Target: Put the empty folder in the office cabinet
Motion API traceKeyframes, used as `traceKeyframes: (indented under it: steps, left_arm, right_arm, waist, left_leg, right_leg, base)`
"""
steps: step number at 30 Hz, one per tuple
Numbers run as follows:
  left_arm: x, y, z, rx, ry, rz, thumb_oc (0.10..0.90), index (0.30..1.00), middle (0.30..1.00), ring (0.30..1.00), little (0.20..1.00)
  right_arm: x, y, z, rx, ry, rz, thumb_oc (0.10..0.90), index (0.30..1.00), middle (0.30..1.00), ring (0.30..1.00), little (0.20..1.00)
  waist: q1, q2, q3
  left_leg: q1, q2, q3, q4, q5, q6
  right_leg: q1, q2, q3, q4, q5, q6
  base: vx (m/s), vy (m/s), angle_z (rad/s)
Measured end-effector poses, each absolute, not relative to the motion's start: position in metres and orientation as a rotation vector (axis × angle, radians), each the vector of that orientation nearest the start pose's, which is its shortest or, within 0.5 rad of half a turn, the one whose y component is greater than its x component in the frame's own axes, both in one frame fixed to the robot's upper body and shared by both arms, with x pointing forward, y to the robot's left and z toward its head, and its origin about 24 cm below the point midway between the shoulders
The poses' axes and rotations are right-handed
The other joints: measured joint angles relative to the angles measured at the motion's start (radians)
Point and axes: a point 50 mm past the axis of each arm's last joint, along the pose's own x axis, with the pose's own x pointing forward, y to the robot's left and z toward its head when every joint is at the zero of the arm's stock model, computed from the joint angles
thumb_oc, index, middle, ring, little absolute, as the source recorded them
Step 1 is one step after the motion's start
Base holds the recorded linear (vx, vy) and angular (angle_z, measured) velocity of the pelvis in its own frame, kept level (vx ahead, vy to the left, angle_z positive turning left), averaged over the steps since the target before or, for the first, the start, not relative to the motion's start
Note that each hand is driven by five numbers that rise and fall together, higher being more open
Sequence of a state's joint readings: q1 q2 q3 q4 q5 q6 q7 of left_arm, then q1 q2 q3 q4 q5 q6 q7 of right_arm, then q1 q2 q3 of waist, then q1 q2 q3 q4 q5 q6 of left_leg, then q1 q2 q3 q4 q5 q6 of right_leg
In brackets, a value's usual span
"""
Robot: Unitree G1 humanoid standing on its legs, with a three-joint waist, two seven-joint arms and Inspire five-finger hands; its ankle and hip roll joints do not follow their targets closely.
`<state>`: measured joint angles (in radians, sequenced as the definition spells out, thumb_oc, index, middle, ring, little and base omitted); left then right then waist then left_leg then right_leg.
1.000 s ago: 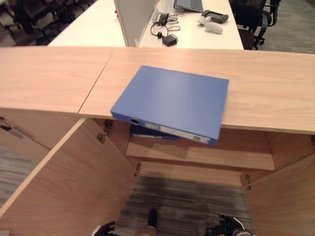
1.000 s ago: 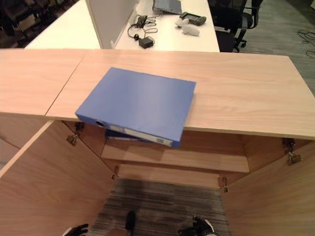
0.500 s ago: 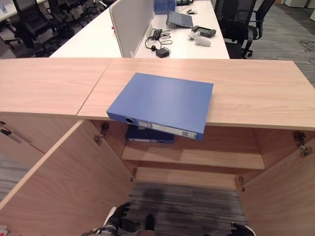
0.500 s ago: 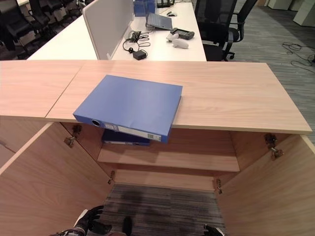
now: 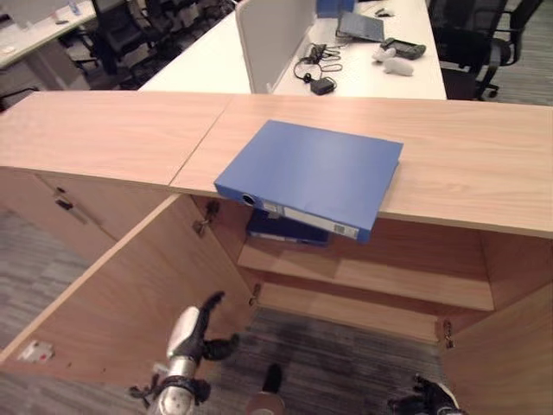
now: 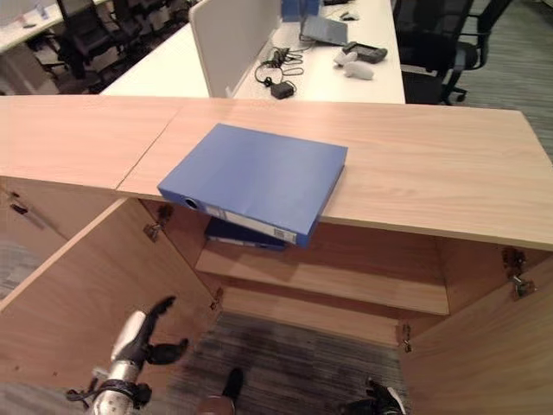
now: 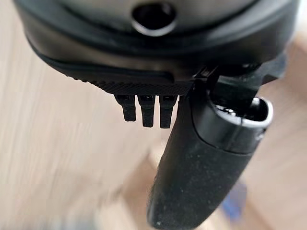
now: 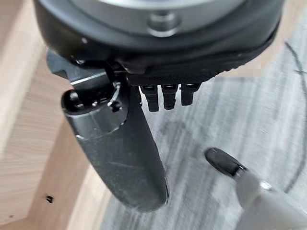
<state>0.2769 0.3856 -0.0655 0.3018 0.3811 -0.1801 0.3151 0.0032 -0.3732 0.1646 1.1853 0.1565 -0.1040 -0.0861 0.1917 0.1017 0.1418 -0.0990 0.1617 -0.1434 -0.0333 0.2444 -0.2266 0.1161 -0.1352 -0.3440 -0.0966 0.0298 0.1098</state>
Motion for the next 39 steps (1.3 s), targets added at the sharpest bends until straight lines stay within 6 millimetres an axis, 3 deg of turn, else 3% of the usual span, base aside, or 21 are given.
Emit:
traceKeyframes:
  steps: [1,2,7,10,14,18,26,31,39]
  left_arm:
    - [0.163,0.252,-0.039,0.816,0.290,0.163,0.800,0.900,0.900,0.900,0.900]
    - [0.163,0.258,-0.029,0.828,0.249,0.217,0.800,0.900,0.900,0.900,0.900]
    - [0.169,0.269,-0.012,0.878,0.175,0.280,0.800,0.900,0.900,0.900,0.900]
    - [0.174,0.267,0.000,0.874,0.111,0.318,0.800,0.900,0.900,0.900,0.900]
    - [0.189,0.261,0.046,1.041,-0.155,0.313,0.800,0.900,0.900,0.900,0.900]
    - [0.197,0.257,0.069,1.130,-0.293,0.301,0.800,0.900,0.900,0.900,0.900]
    - [0.208,0.246,0.123,1.396,-0.584,0.102,0.800,0.900,0.900,0.900,0.900]
    - [0.215,0.236,0.139,1.431,-0.665,0.015,0.800,0.900,0.900,0.900,0.900]
    - [0.219,0.222,0.135,1.409,-0.690,-0.068,0.800,0.900,0.900,0.900,0.900]
  right_arm:
    - [0.104,-0.287,-0.138,-0.337,1.072,-0.248,0.800,0.900,0.900,0.900,0.900]
    - [0.097,-0.289,-0.139,-0.339,1.087,-0.263,0.800,0.900,0.900,0.900,0.900]
    - [0.092,-0.261,-0.151,-0.278,1.115,-0.217,0.800,0.900,0.900,0.900,0.900]
    - [0.099,-0.245,-0.153,-0.275,1.101,-0.160,0.800,0.900,0.900,0.900,0.900]
    - [0.110,-0.237,-0.152,-0.284,1.071,-0.120,0.800,0.900,0.900,0.900,0.900]
    - [0.105,-0.241,-0.152,-0.298,1.082,-0.125,0.800,0.900,0.900,0.900,0.900]
    - [0.091,-0.251,-0.153,-0.331,1.123,-0.109,0.800,0.900,0.900,0.900,0.900]
    - [0.090,-0.251,-0.153,-0.325,1.127,-0.088,0.800,0.900,0.900,0.900,0.900]
    - [0.089,-0.253,-0.153,-0.344,1.132,-0.070,0.800,0.900,0.900,0.900,0.900]
  waist:
    - [-0.002,0.009,-0.005]
    - [0.001,0.025,-0.014]
    - [0.010,-0.046,-0.002]
    - [0.010,-0.059,-0.004]
    - [0.009,-0.035,-0.008]
    - [0.005,-0.016,-0.020]
    - [-0.001,-0.007,-0.024]
    - [-0.025,0.014,-0.037]
    - [-0.055,0.022,-0.043]
  left_leg:
    - [0.001,-0.001,-0.001,0.010,-0.038,0.018]
    - [0.008,0.005,0.000,-0.003,-0.100,0.070]
    - [0.045,-0.029,0.020,-0.045,-0.104,0.089]
    - [0.058,-0.034,0.025,-0.046,-0.107,0.093]
    - [0.077,-0.012,0.028,-0.046,-0.108,0.093]
    - [0.086,0.002,0.029,-0.046,-0.108,0.093]
    - [0.087,0.012,0.043,-0.046,-0.107,0.083]
    - [0.096,0.013,0.056,-0.046,-0.113,0.085]
    - [0.104,0.015,0.075,-0.046,-0.114,0.078]
  right_leg:
    - [0.001,0.001,0.002,0.000,0.001,0.001]
    - [0.004,0.014,0.001,0.000,0.004,0.009]
    - [0.012,-0.021,0.035,0.000,0.007,0.033]
    - [0.022,-0.026,0.040,0.000,0.006,0.035]
    - [0.036,-0.001,0.048,0.000,0.002,0.030]
    - [0.042,0.012,0.052,0.000,-0.001,0.024]
    - [0.033,0.020,0.068,0.000,-0.001,0.022]
    - [0.032,0.019,0.082,0.000,0.001,0.022]
    - [0.029,0.018,0.098,0.000,0.001,0.022]
  base:
    - [0.09,-0.026,0.11]
    - [0.07,-0.020,0.05]
    - [0.05,-0.028,-0.01]
    - [0.05,-0.026,-0.05]
    - [0.03,-0.016,-0.07]
    - [0.02,-0.007,-0.03]
    - [0.00,-0.005,-0.06]
    - [0.01,0.004,-0.07]
    - [0.01,0.005,-0.07]
